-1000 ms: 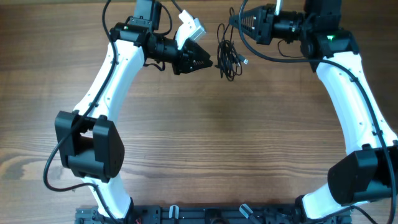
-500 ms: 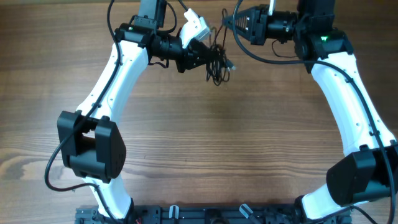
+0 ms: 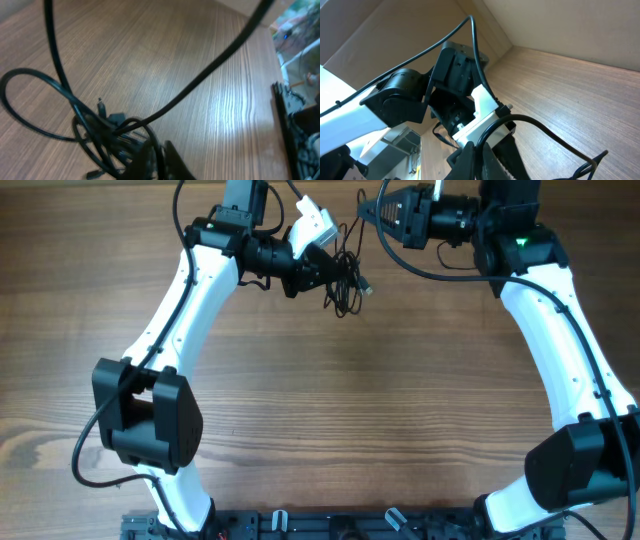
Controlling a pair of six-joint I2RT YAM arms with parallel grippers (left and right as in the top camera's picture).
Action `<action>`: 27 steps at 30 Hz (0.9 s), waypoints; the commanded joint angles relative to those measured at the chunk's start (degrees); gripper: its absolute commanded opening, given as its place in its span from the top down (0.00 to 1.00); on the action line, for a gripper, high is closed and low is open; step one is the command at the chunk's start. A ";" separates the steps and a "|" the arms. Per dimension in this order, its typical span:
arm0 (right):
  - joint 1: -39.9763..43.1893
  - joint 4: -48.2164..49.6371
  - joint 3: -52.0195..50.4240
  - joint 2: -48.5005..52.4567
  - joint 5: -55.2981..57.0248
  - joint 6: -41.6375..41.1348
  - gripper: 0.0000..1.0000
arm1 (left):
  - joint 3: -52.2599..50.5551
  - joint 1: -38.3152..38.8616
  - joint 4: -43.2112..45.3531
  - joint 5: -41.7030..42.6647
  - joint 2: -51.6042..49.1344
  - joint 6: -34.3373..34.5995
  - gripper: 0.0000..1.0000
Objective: Untangle cables
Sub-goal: 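Pull the grippers outward to opposite sides, stretching the cable, then release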
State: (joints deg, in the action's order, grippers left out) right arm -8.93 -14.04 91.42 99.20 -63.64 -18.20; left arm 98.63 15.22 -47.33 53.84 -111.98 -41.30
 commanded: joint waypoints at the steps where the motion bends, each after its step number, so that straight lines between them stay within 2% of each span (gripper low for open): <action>1: -0.02 0.48 1.64 -1.60 -1.44 -0.44 0.95 | 0.59 0.48 -0.04 -2.12 -0.52 -0.26 0.96; 9: 0.00 -0.20 1.64 -1.60 -0.50 -0.42 0.95 | 0.61 -0.90 0.20 -4.07 -0.20 0.07 0.96; 15: 0.00 -9.29 1.64 -1.60 8.76 4.00 0.96 | 0.61 -4.81 -0.09 -7.45 2.67 2.78 0.96; 19: 0.00 -18.45 1.64 -1.60 21.86 6.16 0.95 | 0.61 -9.99 -2.23 -7.50 5.70 2.75 0.96; 27: 0.00 -32.06 1.64 -1.60 48.85 4.87 0.95 | 0.61 -17.31 -5.79 -7.45 6.47 2.78 0.96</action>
State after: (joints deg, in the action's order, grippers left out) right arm -8.95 -43.88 91.96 99.02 -29.41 -13.17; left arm 98.65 0.19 -52.62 46.30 -106.94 -38.87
